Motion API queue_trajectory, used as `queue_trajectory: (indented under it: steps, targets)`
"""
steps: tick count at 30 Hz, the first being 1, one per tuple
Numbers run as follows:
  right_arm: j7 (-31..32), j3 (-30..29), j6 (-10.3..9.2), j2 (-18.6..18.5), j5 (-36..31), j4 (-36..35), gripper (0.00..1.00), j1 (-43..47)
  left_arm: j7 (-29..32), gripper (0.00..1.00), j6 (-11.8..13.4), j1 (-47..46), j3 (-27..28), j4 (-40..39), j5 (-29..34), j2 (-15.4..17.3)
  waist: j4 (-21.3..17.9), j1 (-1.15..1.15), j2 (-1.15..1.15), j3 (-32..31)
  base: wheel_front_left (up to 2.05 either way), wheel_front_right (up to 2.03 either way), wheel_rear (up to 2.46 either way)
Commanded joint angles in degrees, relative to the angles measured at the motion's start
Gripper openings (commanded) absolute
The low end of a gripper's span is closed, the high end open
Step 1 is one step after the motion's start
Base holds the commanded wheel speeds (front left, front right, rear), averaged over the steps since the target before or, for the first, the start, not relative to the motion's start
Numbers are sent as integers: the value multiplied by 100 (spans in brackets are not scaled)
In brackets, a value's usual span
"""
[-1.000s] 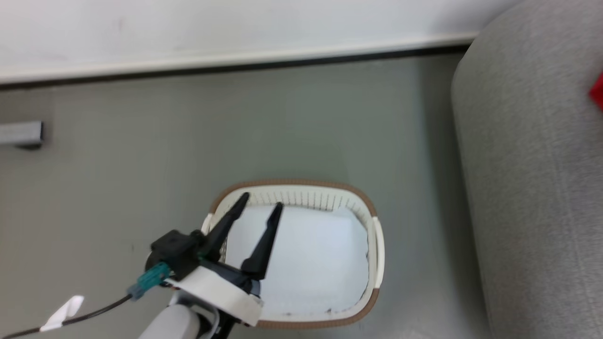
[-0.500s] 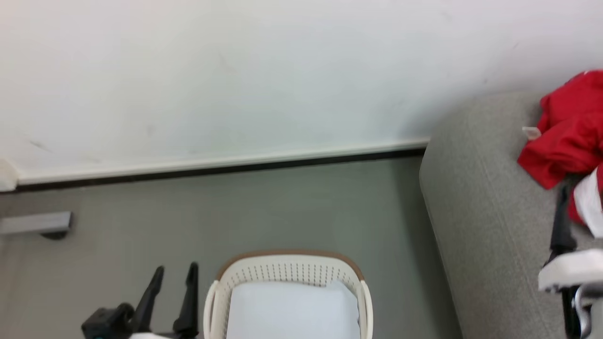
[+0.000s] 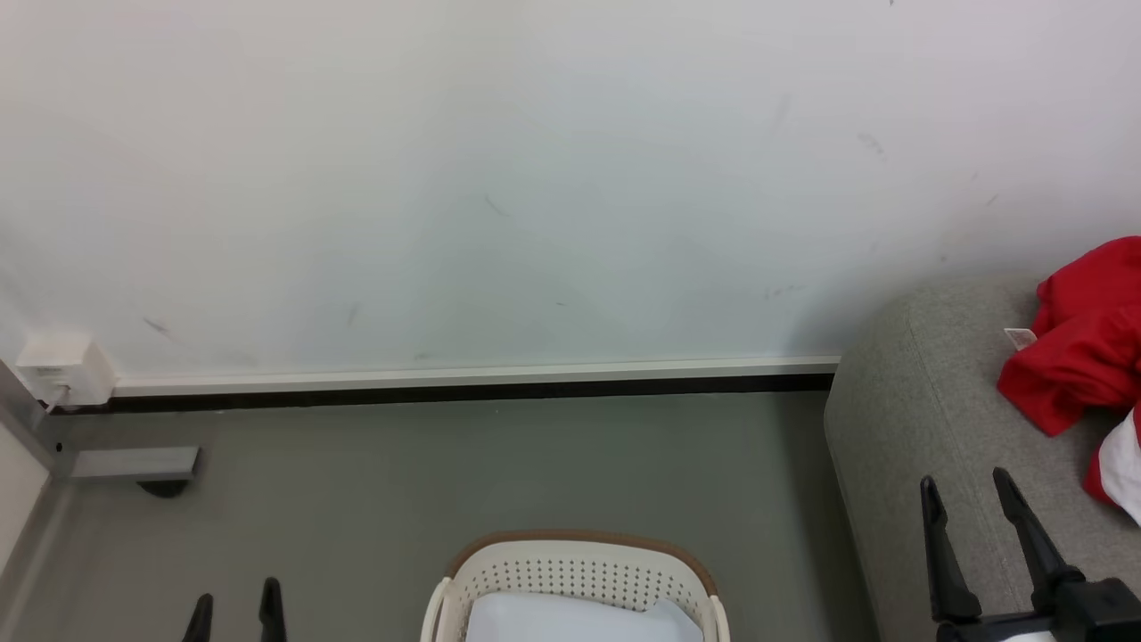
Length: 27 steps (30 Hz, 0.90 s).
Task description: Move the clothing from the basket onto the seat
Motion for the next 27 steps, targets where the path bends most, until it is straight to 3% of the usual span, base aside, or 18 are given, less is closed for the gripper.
queue_trajectory:
  steps: [1, 8, 27]
  targets:
    - [2, 71, -14, -9, 111, -28, 100, 185, -1, 100, -133, 81, 77, -2, 118, -41, 41, 2, 0, -50, 0, 0, 0]
    - [2, 189, -14, -7, 308, 48, 100, 412, -1, 100, -390, 148, 62, -106, 220, -126, 41, 2, 0, -97, 0, 0, 0]
    - [2, 213, -14, -7, 227, 383, 100, 347, -1, 100, -448, 145, -178, -89, 166, -168, -95, 2, 0, -102, 0, 0, 0]
